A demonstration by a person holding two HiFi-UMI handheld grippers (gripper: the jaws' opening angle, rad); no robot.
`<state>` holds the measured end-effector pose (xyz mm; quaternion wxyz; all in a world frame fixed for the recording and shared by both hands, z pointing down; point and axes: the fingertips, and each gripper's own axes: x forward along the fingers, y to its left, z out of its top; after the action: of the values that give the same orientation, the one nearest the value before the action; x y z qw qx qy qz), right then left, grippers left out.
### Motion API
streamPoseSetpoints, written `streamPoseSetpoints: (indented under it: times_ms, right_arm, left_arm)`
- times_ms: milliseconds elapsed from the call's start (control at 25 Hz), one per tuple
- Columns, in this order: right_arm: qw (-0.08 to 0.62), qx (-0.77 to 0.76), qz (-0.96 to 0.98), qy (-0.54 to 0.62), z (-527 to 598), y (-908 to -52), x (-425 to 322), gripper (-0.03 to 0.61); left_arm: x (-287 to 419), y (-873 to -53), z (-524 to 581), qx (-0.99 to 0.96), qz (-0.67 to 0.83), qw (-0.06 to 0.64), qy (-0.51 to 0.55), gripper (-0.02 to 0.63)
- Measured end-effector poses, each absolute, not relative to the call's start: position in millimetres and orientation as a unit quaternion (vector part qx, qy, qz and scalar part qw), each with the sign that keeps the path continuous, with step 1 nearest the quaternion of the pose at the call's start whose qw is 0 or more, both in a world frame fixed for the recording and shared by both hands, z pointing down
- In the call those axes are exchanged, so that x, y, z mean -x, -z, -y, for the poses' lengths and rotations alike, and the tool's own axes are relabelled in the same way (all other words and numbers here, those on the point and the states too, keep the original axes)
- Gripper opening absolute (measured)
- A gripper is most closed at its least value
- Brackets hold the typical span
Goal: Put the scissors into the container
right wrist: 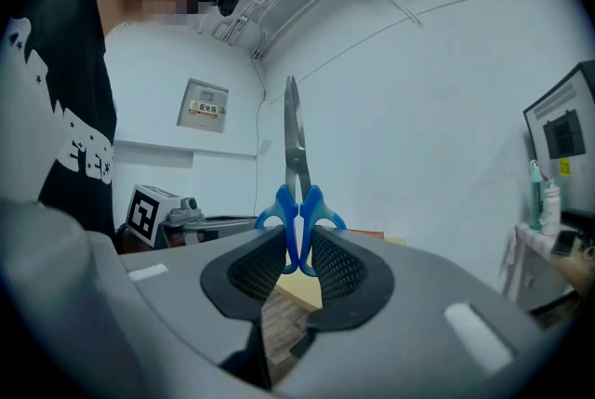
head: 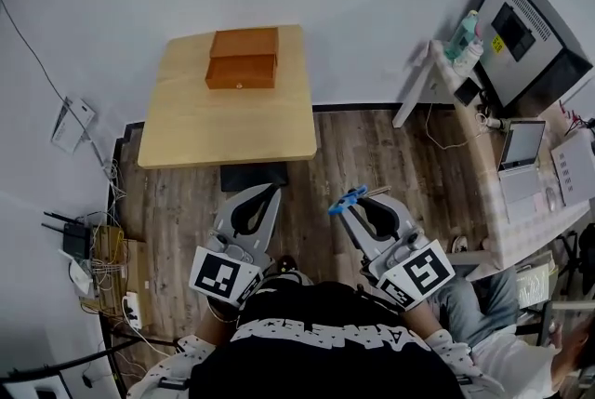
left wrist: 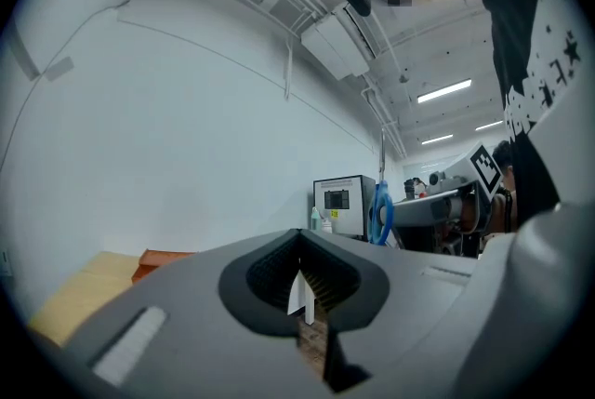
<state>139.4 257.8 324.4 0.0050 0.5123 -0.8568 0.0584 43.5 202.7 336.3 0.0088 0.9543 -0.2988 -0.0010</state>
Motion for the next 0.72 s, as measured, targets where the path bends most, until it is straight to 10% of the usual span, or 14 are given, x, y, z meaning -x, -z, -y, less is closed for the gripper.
streamPoseSetpoints:
  times_ms: [720]
  right_arm:
    - [0.032, -0.512, 0.856, -0.064, -176.1, -330.2, -87.3, 0.101]
  left_arm:
    - [23.3, -353.4, -127.5, -0.948, 0.316, 0.034, 0.013, 0.002]
